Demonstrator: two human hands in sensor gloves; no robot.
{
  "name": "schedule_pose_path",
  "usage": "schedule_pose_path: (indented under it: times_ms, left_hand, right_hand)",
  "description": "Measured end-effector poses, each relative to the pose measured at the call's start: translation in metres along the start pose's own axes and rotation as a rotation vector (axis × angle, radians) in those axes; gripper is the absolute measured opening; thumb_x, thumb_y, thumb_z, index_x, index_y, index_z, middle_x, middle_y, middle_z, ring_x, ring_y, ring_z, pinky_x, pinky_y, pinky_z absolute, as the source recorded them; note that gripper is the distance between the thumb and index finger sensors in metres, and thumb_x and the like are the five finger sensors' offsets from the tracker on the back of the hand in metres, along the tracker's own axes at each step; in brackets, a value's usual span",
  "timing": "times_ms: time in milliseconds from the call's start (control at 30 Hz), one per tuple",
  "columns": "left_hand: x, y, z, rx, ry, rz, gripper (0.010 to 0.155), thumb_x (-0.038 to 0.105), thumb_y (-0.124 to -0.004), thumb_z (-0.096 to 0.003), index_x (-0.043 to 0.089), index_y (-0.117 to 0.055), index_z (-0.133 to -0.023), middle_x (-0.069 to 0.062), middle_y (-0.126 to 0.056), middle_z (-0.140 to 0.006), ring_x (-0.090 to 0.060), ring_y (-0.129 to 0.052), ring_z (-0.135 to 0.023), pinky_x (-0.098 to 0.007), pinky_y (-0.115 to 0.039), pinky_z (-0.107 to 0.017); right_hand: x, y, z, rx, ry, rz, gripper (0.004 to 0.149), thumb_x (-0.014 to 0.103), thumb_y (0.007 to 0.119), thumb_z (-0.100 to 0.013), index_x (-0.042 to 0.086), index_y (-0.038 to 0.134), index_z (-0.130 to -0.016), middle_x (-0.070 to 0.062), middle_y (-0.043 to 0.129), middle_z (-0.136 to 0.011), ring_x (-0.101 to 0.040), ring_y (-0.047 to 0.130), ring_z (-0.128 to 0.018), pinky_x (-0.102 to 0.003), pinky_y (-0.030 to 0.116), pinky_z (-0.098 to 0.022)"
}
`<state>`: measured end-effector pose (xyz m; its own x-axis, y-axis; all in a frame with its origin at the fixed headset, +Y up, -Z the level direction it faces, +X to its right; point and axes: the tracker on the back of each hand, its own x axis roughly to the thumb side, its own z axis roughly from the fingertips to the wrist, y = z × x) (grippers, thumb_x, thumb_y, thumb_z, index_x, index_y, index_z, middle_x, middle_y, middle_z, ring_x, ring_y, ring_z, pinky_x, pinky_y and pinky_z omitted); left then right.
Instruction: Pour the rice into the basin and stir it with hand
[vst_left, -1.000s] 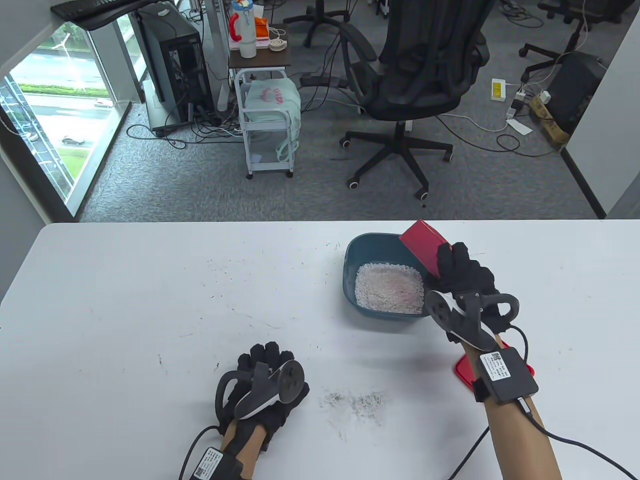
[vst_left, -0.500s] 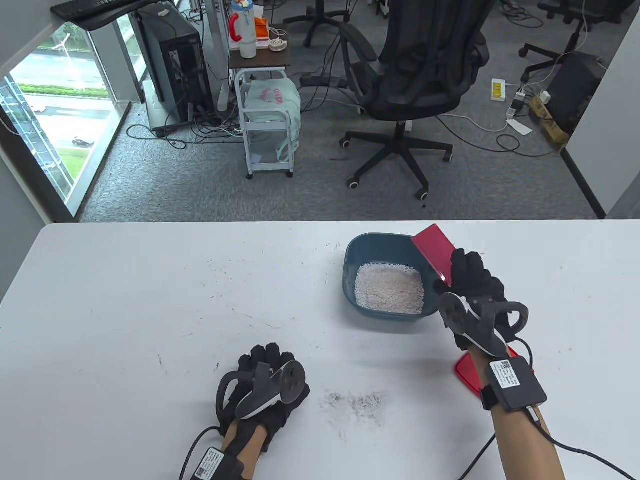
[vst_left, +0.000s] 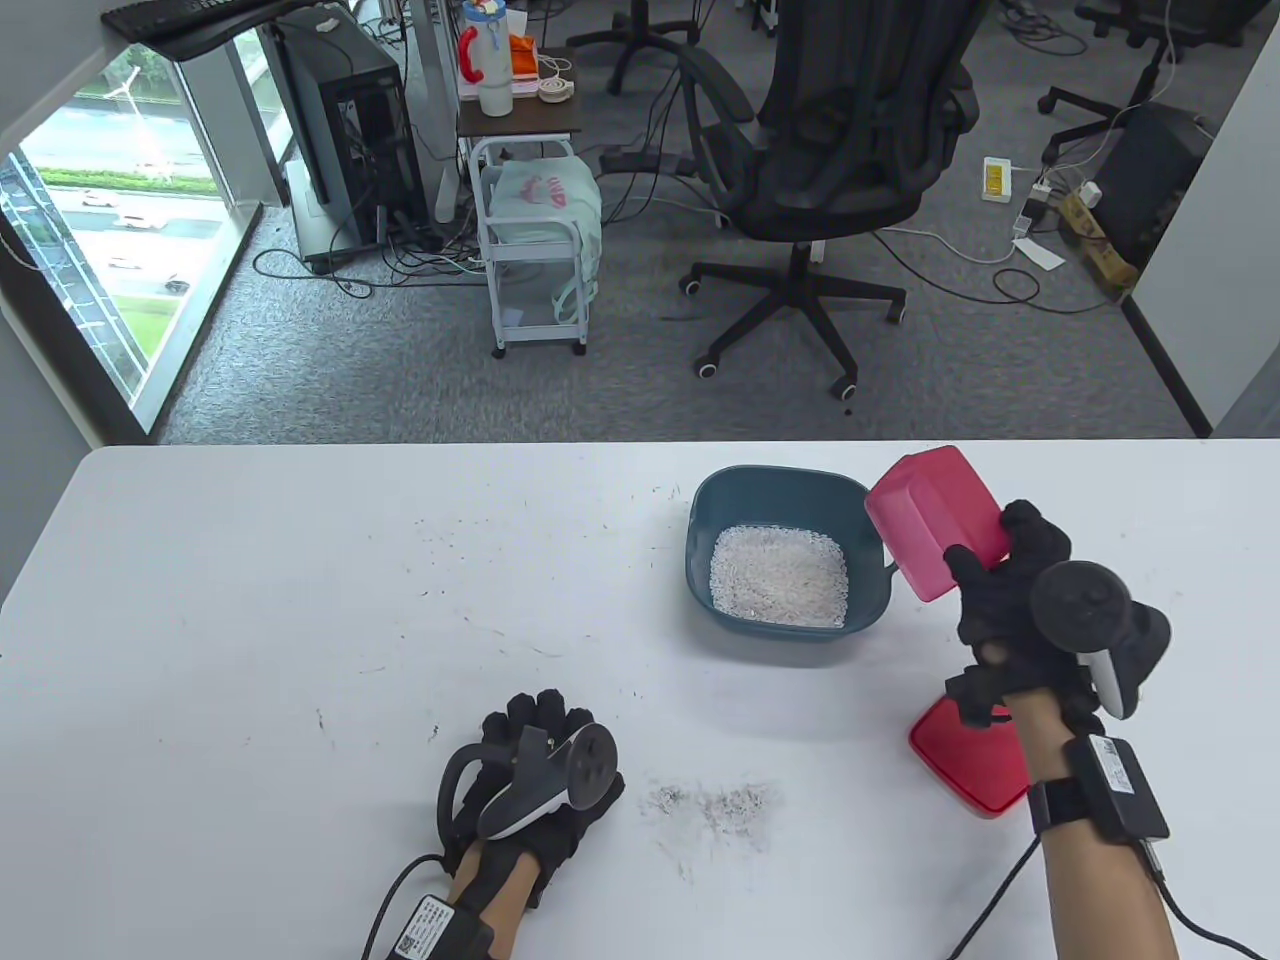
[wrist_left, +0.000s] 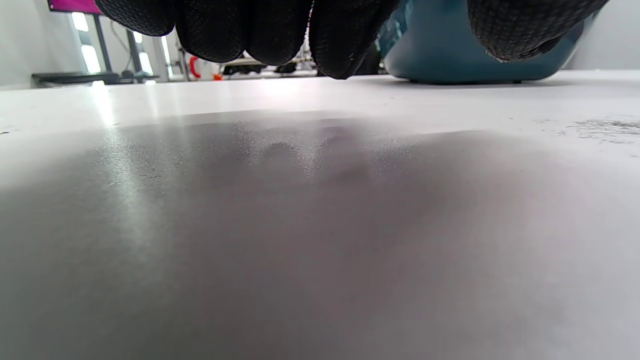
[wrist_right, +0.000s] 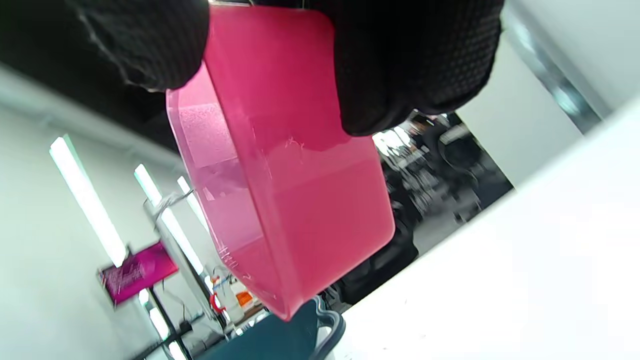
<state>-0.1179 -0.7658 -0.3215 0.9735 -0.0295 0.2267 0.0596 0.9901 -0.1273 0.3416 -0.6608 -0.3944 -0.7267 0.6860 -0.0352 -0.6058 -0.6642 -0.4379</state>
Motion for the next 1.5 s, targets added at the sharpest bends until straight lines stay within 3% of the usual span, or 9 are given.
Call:
schedule_pose_path:
  times_ms: [167,300,767,900,1100,1200,1333,1400,1500]
  left_hand:
    - [0.002,-0.001,0.0,-0.008,0.001,-0.007,0.083,0.067,-0.073,-0.038,0.018,-0.071,-0.106,-0.023,-0.062,-0.114,-0.055,-0.063,-0.102,-0.072,-0.057,-0.071]
    - [0.002,-0.001,0.0,-0.018,0.004,-0.015,0.083,0.067,-0.073,-0.038,0.018,-0.071,-0.106,-0.023,-0.062,-0.114,-0.055,-0.064,-0.102,-0.072,-0.057,-0.071]
    - [0.006,-0.002,0.001,-0.027,0.015,-0.026,0.083,0.067,-0.073,-0.0381,0.018,-0.071,-0.106,-0.023,-0.062,-0.114,-0.055,-0.063,-0.102,-0.072,-0.057,-0.071]
    - [0.005,-0.001,0.001,-0.025,0.019,-0.014,0.083,0.067,-0.073,-0.0379,0.018,-0.071,-0.106,-0.023,-0.062,-0.114,-0.055,-0.063,-0.102,-0.071,-0.057,-0.071]
    - [0.002,0.01,0.0,0.02,0.008,0.076,0.084,0.067,-0.073,-0.0377,0.019,-0.069,-0.106,-0.023,-0.061,-0.115,-0.055,-0.063,-0.103,-0.071,-0.057,-0.071]
    - [0.0,0.032,-0.008,0.092,0.008,0.193,0.085,0.067,-0.073,-0.0375,0.019,-0.068,-0.107,-0.022,-0.06,-0.116,-0.054,-0.063,-0.103,-0.07,-0.059,-0.072]
    - [-0.006,0.067,-0.03,0.173,0.012,0.426,0.084,0.067,-0.073,-0.038,0.019,-0.067,-0.107,-0.021,-0.06,-0.116,-0.053,-0.065,-0.103,-0.07,-0.06,-0.072]
    - [-0.01,0.085,-0.051,0.212,0.046,0.591,0.084,0.066,-0.073,-0.0383,0.018,-0.068,-0.107,-0.022,-0.062,-0.114,-0.052,-0.068,-0.101,-0.069,-0.062,-0.071]
    - [-0.009,0.1,-0.082,0.236,0.081,0.673,0.082,0.065,-0.074,-0.0394,0.017,-0.069,-0.106,-0.022,-0.065,-0.113,-0.052,-0.072,-0.098,-0.067,-0.066,-0.069]
  right_hand:
    - [-0.053,-0.008,-0.01,0.082,0.362,-0.239,0.074,0.043,0.083,-0.033,0.008,0.056,-0.092,-0.029,0.062,-0.087,-0.044,0.097,-0.047,-0.056,0.084,-0.034]
    - [-0.082,0.0,-0.014,0.183,0.539,-0.166,0.074,0.043,0.082,-0.034,0.006,0.055,-0.092,-0.031,0.061,-0.086,-0.044,0.097,-0.046,-0.055,0.084,-0.033]
    - [-0.113,0.04,-0.03,0.385,0.702,-0.267,0.075,0.043,0.078,-0.036,0.001,0.053,-0.093,-0.037,0.059,-0.087,-0.047,0.097,-0.046,-0.056,0.084,-0.032]
    - [-0.104,0.014,-0.026,0.338,0.655,-0.022,0.081,0.047,0.075,-0.036,0.002,0.046,-0.096,-0.035,0.049,-0.093,-0.045,0.096,-0.048,-0.054,0.084,-0.032]
    - [-0.086,-0.044,0.002,0.263,0.462,-0.078,0.075,0.043,0.075,-0.038,0.003,0.05,-0.096,-0.035,0.049,-0.094,-0.048,0.093,-0.055,-0.056,0.082,-0.035]
    - [-0.068,-0.067,0.029,0.214,0.281,-0.16,0.071,0.041,0.074,-0.038,0.004,0.054,-0.095,-0.034,0.054,-0.093,-0.048,0.093,-0.056,-0.057,0.082,-0.037]
    - [-0.056,-0.066,0.067,0.238,0.131,-0.225,0.068,0.04,0.074,-0.038,0.005,0.058,-0.095,-0.033,0.057,-0.093,-0.048,0.093,-0.058,-0.058,0.081,-0.038]
    - [-0.06,-0.057,0.086,0.276,0.093,-0.204,0.067,0.04,0.074,-0.038,0.005,0.06,-0.094,-0.033,0.058,-0.093,-0.048,0.093,-0.058,-0.059,0.081,-0.038]
    - [-0.074,-0.045,0.102,0.264,0.058,-0.211,0.066,0.039,0.074,-0.038,0.005,0.063,-0.093,-0.032,0.06,-0.092,-0.049,0.094,-0.058,-0.059,0.081,-0.039]
